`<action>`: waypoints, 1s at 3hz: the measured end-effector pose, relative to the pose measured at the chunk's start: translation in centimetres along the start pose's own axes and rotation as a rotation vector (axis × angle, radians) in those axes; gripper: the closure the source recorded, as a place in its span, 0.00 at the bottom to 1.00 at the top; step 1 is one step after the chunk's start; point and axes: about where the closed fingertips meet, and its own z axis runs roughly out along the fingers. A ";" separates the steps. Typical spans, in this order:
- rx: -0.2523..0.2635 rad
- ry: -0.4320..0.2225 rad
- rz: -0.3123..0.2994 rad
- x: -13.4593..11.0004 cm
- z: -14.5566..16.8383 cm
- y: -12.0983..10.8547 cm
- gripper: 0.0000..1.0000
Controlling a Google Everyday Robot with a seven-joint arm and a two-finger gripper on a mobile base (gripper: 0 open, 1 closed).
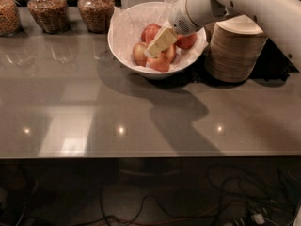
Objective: Pick apple from white bowl
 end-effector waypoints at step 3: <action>-0.039 0.031 0.025 0.9 2.7 0.2 0.08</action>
Offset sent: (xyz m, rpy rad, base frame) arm 0.0136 0.0058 -0.0249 -0.0042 0.0607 -0.0080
